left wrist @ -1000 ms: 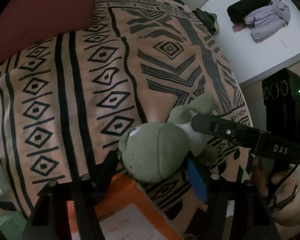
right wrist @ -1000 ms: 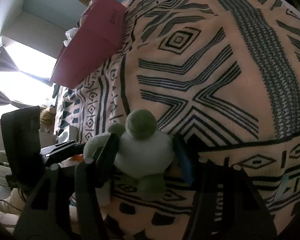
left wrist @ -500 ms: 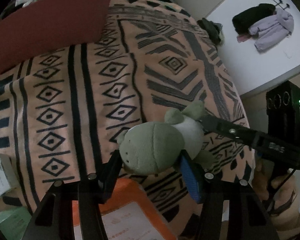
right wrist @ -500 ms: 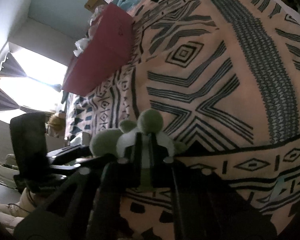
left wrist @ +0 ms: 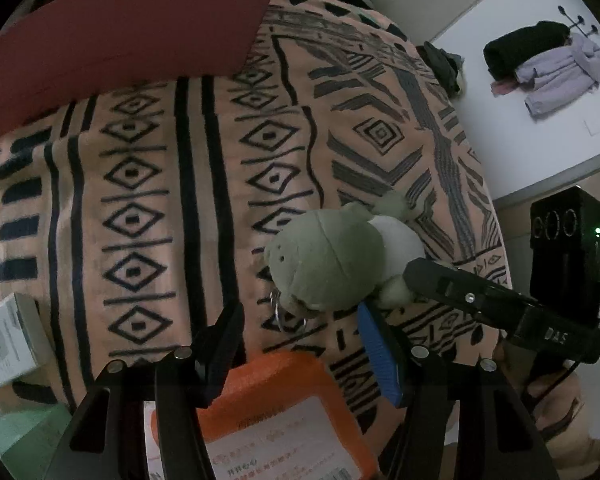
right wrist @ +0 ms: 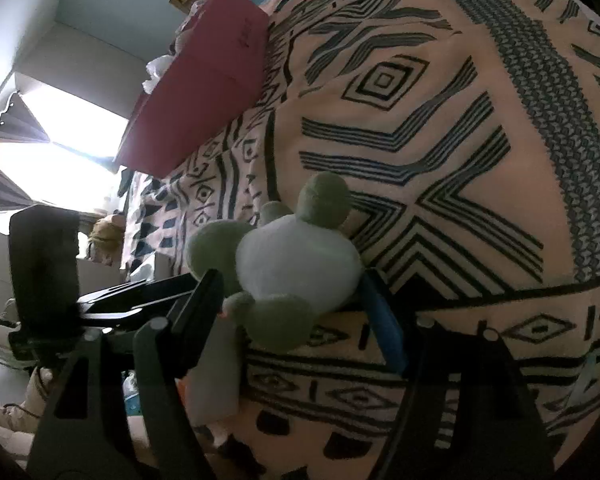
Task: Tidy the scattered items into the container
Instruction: 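Lift the plush frog with both grippers and carry it toward the pink box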
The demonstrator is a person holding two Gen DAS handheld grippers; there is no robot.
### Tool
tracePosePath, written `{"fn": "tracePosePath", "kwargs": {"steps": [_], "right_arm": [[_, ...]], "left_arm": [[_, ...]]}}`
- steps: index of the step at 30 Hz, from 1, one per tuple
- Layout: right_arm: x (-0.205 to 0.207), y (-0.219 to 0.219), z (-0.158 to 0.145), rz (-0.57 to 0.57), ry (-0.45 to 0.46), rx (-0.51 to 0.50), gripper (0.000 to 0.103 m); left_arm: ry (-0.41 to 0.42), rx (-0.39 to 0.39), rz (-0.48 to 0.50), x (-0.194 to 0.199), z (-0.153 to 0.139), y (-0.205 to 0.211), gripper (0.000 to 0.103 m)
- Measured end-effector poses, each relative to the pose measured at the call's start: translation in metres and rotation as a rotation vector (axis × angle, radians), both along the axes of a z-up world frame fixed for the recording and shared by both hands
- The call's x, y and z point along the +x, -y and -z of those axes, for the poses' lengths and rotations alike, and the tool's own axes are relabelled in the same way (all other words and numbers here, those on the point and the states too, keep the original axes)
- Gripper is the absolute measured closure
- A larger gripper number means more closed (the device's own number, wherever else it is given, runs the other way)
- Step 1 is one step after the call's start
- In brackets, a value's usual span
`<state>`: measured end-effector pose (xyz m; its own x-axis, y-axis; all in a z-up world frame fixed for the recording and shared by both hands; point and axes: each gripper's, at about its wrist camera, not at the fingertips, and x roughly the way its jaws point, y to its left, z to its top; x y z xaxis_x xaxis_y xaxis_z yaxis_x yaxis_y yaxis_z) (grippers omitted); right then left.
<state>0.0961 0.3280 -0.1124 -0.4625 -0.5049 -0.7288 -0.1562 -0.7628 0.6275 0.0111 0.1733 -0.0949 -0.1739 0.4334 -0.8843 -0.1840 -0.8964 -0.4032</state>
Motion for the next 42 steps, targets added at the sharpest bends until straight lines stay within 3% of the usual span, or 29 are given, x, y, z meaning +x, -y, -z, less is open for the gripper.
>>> {"fn": "tracePosePath", "kwargs": {"steps": [4, 10, 13, 22, 33, 42], "right_arm": [[-0.003, -0.004, 0.002, 0.024, 0.004, -0.011, 0.031], [-0.010, -0.003, 0.006, 0.044, 0.013, -0.002, 0.030], [-0.013, -0.001, 0.008, 0.042, 0.017, 0.010, 0.028], [-0.006, 0.007, -0.002, 0.029, 0.006, 0.064, 0.041], [0.006, 0.024, -0.076, -0.010, -0.181, 0.091, 0.042], [0.006, 0.046, -0.117, -0.072, -0.275, 0.108, 0.042]], "left_arm": [[-0.024, -0.012, 0.017, -0.010, -0.006, -0.007, 0.035], [-0.017, -0.017, 0.053, -0.023, -0.005, -0.015, 0.035], [0.015, 0.010, 0.059, -0.022, 0.003, -0.016, 0.047], [-0.038, 0.005, 0.063, -0.009, -0.017, -0.017, 0.048], [-0.192, 0.087, 0.041, 0.013, -0.092, 0.009, 0.049], [-0.276, 0.100, 0.006, 0.024, -0.124, 0.037, 0.049]]}}
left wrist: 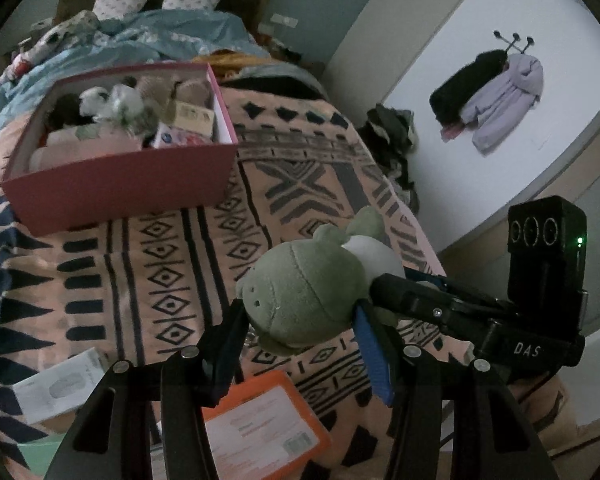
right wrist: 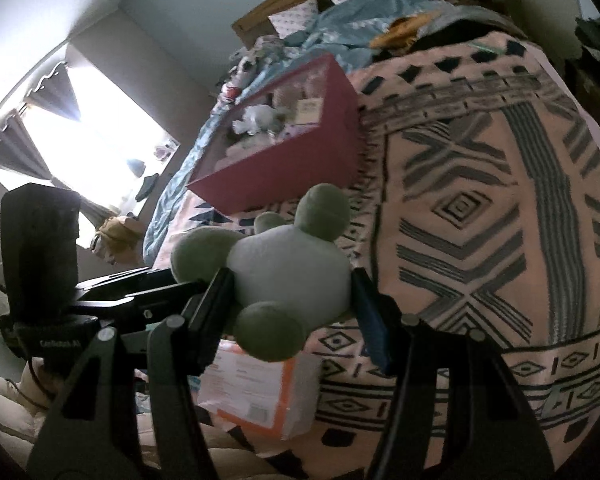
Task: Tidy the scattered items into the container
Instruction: 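Lift the plush frog with both grippers and carry it toward the pink box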
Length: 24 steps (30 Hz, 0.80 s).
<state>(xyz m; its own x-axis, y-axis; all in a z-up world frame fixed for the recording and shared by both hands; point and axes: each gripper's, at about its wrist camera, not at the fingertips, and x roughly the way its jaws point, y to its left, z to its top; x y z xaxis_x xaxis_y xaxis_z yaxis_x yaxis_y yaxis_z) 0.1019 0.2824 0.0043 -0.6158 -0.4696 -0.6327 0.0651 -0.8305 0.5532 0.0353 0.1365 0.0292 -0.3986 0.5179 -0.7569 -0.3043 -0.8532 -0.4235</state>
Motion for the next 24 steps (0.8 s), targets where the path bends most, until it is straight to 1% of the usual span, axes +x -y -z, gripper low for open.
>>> {"fn": "tracePosePath", "kwargs": {"steps": [5, 9, 24], "right_arm": [[0.002, 0.011, -0.019, -0.022, -0.041, 0.003, 0.043], [0.003, 0.018, -0.029, -0.034, -0.064, 0.008, 0.043], [0.003, 0.036, -0.057, -0.042, -0.128, 0.031, 0.043]], "left_arm": [[-0.030, 0.017, -0.016, 0.005, -0.013, 0.012, 0.049], [-0.068, 0.013, -0.018, 0.009, -0.024, 0.018, 0.049], [-0.132, 0.046, -0.030, 0.016, -0.044, 0.038, 0.049]]}}
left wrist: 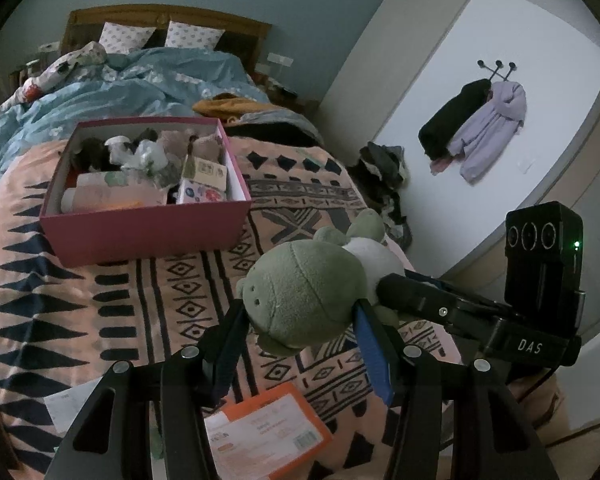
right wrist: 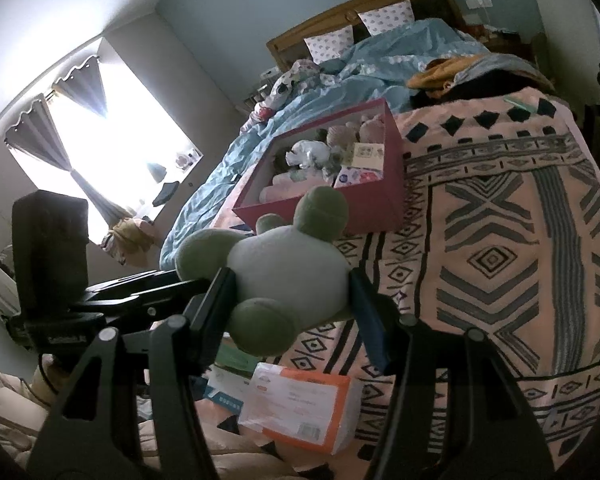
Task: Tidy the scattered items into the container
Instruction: 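Lift the plush frog with both grippers and carry it toward the pink box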
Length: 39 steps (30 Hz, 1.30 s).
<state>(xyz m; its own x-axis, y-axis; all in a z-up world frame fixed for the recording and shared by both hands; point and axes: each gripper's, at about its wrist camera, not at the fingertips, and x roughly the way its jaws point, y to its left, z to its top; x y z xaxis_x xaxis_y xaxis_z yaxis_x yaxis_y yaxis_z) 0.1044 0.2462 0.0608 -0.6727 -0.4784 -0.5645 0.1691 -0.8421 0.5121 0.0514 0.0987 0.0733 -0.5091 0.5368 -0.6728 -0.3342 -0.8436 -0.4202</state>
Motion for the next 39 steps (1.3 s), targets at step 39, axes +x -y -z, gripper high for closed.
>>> {"fn": "tracePosePath", "kwargs": {"steps": [39], "right_arm": [[-0.019, 0.021, -0.029, -0.026, -0.080, 0.007, 0.043]], "left_arm": [[-0.077, 0.006, -0.022, -0.008, -0.024, 0.026, 0.048]]}}
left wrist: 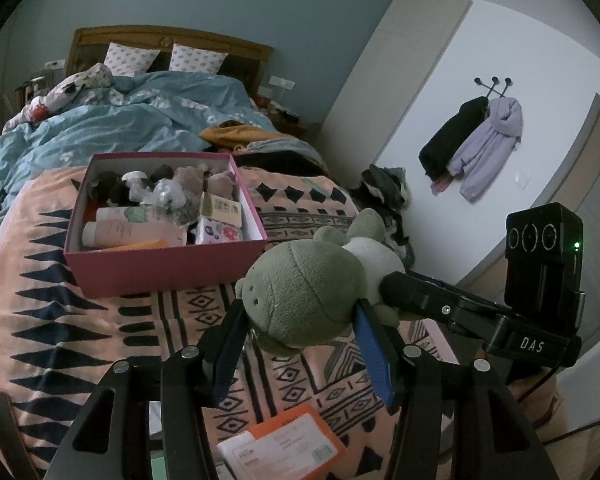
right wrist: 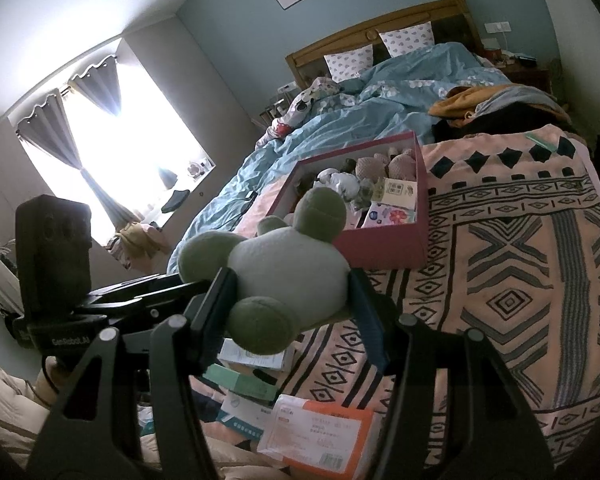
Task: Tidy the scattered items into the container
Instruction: 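Lift the plush frog with both grippers and carry it toward the pink box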
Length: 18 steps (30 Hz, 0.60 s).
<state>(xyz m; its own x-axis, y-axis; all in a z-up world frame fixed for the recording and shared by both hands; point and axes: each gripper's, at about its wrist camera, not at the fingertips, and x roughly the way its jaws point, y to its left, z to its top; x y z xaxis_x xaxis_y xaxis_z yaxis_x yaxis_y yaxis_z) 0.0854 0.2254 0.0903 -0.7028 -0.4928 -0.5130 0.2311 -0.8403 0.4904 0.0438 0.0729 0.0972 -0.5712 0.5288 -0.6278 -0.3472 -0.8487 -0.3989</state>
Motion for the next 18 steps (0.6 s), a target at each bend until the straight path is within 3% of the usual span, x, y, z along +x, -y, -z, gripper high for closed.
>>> {"fn": "tracePosePath", "kwargs": {"steps": [18], "right_arm": [[-0.016, -0.003, -0.003, 0.001, -0.007, 0.001, 0.043]], "left_arm": [[0.003, 0.008, -0.016, -0.013, -0.003, 0.002, 0.048]]}}
